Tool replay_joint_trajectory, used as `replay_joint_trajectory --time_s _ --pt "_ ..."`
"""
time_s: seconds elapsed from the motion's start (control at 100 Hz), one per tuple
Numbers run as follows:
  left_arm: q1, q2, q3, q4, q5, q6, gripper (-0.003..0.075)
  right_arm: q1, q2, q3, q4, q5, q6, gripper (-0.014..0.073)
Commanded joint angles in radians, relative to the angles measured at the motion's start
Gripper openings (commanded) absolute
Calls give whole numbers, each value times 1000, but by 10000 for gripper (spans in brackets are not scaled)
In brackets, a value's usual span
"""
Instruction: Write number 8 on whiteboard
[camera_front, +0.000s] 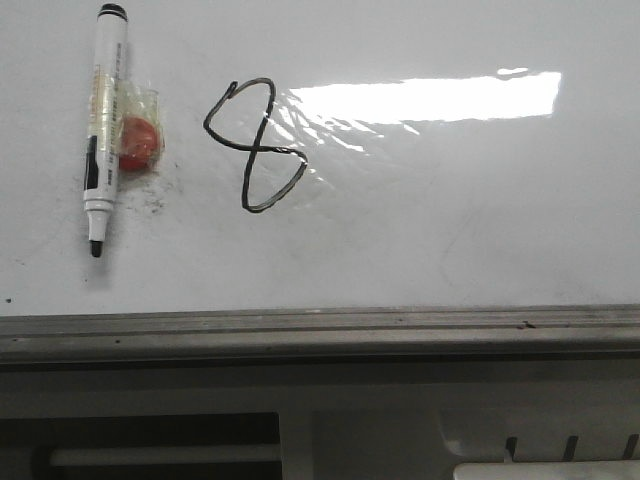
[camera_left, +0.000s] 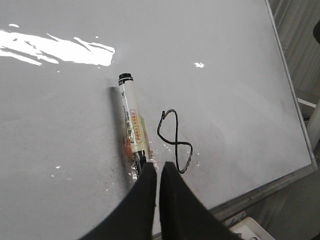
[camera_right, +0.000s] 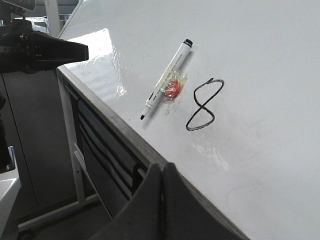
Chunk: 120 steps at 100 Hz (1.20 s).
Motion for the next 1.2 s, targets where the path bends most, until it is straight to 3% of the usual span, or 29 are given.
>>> replay_joint_trajectory --time_s 0.0,0.33,0.48,0.75,0.93,1.08,1.19 --pt "4 7 -28 1 -88 -3 -20 -1 6 -24 -9 -87 -5 -64" --pt "4 7 -24 1 -88 -3 -20 -1 6 -24 -9 -87 -5 -64" --pt "53 7 -6 1 -88 -3 -20 -1 6 -24 -9 -87 -5 -64" --pt "352 -28 116 5 -88 -3 -20 -1 6 -24 -9 -87 -5 -64" --pt "583 -138 112 -8 166 -3 -20 -1 6 -24 -9 -87 -5 -64" --pt "718 -255 112 -8 402 -3 -20 -1 6 -24 -9 -87 -5 -64" --pt "763 -247 112 -5 415 66 -20 -1 6 -24 -9 -87 -5 -64"
